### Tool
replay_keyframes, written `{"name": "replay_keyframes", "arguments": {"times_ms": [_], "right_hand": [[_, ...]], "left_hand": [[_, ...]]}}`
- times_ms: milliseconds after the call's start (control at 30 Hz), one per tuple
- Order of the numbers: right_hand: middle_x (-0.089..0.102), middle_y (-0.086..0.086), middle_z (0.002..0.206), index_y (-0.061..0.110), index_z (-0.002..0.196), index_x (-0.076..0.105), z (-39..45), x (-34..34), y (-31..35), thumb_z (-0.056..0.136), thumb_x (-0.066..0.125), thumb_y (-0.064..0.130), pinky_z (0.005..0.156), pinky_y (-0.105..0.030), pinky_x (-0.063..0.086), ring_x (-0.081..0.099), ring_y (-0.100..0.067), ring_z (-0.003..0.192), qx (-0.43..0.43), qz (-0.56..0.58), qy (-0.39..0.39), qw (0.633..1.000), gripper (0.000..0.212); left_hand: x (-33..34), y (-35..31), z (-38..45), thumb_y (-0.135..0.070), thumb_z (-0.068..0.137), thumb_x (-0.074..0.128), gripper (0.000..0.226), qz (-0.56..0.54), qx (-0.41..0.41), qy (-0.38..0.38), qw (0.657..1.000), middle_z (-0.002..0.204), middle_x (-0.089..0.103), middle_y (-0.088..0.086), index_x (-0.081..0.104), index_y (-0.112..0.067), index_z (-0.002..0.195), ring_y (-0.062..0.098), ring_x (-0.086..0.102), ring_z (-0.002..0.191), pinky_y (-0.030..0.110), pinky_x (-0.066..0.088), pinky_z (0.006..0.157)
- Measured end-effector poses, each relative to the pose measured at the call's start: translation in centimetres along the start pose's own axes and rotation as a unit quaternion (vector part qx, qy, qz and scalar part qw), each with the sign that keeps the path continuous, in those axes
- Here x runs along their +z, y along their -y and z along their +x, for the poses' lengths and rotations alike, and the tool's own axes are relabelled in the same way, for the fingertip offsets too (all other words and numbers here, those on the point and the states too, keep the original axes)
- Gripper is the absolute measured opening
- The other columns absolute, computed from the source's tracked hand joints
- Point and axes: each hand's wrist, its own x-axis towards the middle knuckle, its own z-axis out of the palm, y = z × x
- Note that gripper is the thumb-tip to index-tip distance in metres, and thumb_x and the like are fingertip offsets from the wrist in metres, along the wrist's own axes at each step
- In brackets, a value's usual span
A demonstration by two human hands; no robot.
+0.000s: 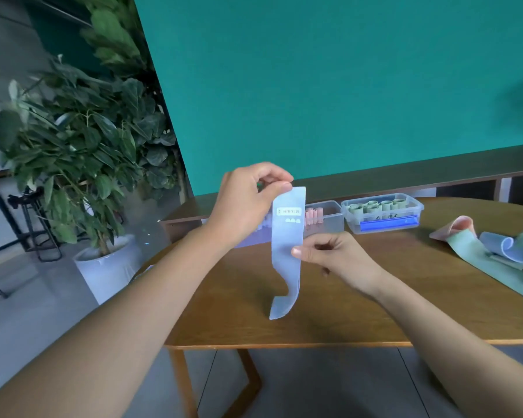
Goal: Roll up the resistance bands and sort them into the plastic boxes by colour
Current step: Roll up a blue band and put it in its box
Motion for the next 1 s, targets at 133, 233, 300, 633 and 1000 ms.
{"name": "replay_keyframes", "arguments": {"times_ms": [133,233,300,633,1000], "right_hand": [[0.076,-0.011,0.095,0.011,0.085,0.079,0.5,0.3,-0.1,0.085,0.075,0.027,0.077,-0.028,0.053,0.067,-0.015,0.084,0.012,0.030,0.011,0.999,0.016],[0.077,-0.006,0.104,0.005,0.091,0.072,1.2,0.1,-0.9,0.093,0.069,0.022,0.084,-0.032,0.060,0.074,-0.021,0.097,0.046,0.058,0.032,0.997,0.018],[0.077,-0.011,0.102,0.007,0.094,0.071,1.7,0.2,-2.0,0.093,0.069,0.021,0.075,-0.034,0.061,0.075,-0.025,0.091,0.067,0.071,0.045,0.994,0.014],[0.072,-0.008,0.083,0.001,0.098,0.068,6.5,-1.2,-11.6,0.091,0.073,0.023,0.054,-0.022,0.052,0.066,-0.018,0.070,0.154,0.022,0.009,0.988,0.023],[0.072,0.028,0.092,0.033,0.095,0.078,8.8,-4.3,-15.7,0.090,0.074,0.037,0.074,-0.005,0.048,0.066,0.010,0.087,0.089,-0.275,-0.007,0.957,0.008]], "left_hand": [[-0.4,0.6,1.4,-0.016,0.091,0.073,0.007,-0.001,-0.008,-0.008,1.000,0.083,0.069,-0.016,0.075,-0.020,0.095,-0.001,0.062,0.078,0.010,0.047,0.066],[0.2,2.9,2.3,-0.017,0.092,0.072,0.006,-0.003,-0.028,-0.014,0.999,0.081,0.069,-0.014,0.075,-0.021,0.095,-0.001,0.062,0.073,0.011,0.047,0.059],[1.1,5.1,2.6,-0.017,0.091,0.072,0.005,0.002,-0.041,-0.014,0.999,0.080,0.069,-0.012,0.074,-0.021,0.093,-0.003,0.060,0.069,0.011,0.046,0.061],[9.2,18.0,1.8,-0.011,0.094,0.068,0.008,0.010,-0.127,-0.012,0.992,0.078,0.066,-0.018,0.076,-0.012,0.097,-0.015,0.059,0.074,0.004,0.043,0.066],[18.3,27.3,0.7,-0.007,0.087,0.071,0.016,-0.075,-0.208,-0.006,0.975,0.084,0.073,-0.015,0.074,-0.023,0.086,-0.001,0.067,0.080,0.016,0.050,0.078]]}}
